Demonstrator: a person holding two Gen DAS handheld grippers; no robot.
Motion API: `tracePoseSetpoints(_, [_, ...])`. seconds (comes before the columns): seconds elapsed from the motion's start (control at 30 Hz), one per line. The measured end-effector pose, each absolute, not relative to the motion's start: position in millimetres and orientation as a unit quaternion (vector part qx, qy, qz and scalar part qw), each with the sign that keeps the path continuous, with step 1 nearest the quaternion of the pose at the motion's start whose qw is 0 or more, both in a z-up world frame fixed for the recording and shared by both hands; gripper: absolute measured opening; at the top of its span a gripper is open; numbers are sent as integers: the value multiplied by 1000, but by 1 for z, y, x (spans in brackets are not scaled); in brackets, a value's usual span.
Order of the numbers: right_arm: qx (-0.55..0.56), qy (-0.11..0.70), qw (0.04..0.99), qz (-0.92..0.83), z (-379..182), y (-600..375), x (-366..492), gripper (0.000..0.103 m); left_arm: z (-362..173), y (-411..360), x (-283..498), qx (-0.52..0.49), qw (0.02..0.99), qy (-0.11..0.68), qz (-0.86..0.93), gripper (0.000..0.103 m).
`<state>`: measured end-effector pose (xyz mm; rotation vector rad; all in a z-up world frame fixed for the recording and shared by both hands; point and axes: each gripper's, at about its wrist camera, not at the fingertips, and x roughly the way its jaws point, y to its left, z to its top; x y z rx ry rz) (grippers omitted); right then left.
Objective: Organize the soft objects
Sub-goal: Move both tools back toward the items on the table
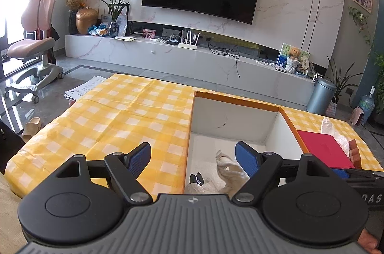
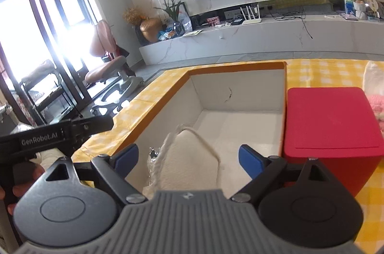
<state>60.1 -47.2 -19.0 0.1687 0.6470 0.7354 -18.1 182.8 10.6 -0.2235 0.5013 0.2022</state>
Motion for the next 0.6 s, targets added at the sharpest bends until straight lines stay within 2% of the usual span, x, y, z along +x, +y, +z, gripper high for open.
tracePoseSetpoints(0.43, [94,259,911,306,7,-87,54,89,23,172,-27,-118,965,212,99,94])
tracePoseSetpoints(0.6, [99,238,926,277,18,-110,50,89,40,149,-34,-92,972,187,105,94])
